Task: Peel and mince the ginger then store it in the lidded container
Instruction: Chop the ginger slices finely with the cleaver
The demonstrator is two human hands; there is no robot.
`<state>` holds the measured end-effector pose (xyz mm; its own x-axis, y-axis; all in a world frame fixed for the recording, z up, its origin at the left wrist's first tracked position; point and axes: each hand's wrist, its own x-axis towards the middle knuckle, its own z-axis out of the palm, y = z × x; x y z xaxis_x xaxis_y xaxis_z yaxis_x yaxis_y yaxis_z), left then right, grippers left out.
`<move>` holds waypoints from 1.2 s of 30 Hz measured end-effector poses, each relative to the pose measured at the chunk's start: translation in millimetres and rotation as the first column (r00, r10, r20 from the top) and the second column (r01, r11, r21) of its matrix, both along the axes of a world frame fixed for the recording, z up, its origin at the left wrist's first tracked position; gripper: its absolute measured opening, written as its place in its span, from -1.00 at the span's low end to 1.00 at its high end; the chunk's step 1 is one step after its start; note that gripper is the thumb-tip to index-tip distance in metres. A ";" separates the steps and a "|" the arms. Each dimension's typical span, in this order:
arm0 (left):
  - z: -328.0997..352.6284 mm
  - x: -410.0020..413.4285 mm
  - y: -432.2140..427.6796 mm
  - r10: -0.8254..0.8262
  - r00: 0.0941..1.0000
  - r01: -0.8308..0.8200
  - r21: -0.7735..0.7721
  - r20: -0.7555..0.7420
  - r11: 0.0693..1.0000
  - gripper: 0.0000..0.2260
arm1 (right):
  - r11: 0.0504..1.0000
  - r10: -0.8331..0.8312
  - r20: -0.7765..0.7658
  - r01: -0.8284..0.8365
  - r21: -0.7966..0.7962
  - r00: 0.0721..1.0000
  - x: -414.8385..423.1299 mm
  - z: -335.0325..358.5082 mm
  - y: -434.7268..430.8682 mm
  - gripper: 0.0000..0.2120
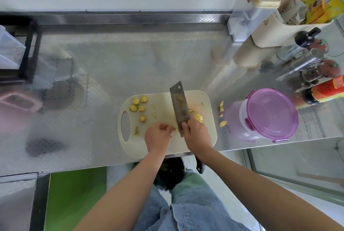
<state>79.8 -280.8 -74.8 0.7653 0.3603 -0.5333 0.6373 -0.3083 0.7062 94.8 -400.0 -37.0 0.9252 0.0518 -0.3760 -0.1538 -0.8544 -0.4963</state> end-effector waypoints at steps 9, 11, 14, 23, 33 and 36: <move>15.2 -10.2 27.0 -0.043 0.991 0.004 0.290 0.127 0.957 -0.89 | 1.000 -0.004 -0.038 0.004 0.005 0.999 -10.4 -8.5 0.7 -0.72; 15.9 -10.2 34.6 -0.038 0.986 -0.020 0.346 0.160 0.938 -0.89 | 0.997 -0.064 -0.014 0.064 -0.032 0.998 -3.4 -8.9 -7.8 -0.70; 23.0 -1.7 44.5 -0.027 0.982 -0.055 0.421 0.186 0.905 -0.91 | 0.998 -0.056 -0.007 0.056 0.016 0.998 4.1 -5.0 -7.1 -0.72; 20.2 53.3 71.2 -0.209 0.970 0.070 0.680 0.124 0.729 -0.87 | 0.993 -0.078 -0.068 0.084 0.085 0.995 18.6 -8.1 3.2 -0.74; 13.5 88.3 79.3 -0.368 0.921 0.311 0.802 -0.124 0.509 -0.88 | 0.990 -0.016 -0.087 0.028 0.135 0.996 33.5 -7.8 -2.4 -0.82; 17.0 90.6 80.7 -0.364 0.929 0.281 0.769 -0.067 0.574 -0.93 | 0.990 -0.014 -0.080 0.025 0.139 0.997 34.9 -8.1 -3.8 -0.83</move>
<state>170.4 -200.1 -57.8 0.9408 0.3195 -0.1134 0.3352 -0.9269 0.1688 129.7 -403.7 -45.1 0.8946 0.0912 -0.4375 -0.2126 -0.7742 -0.5961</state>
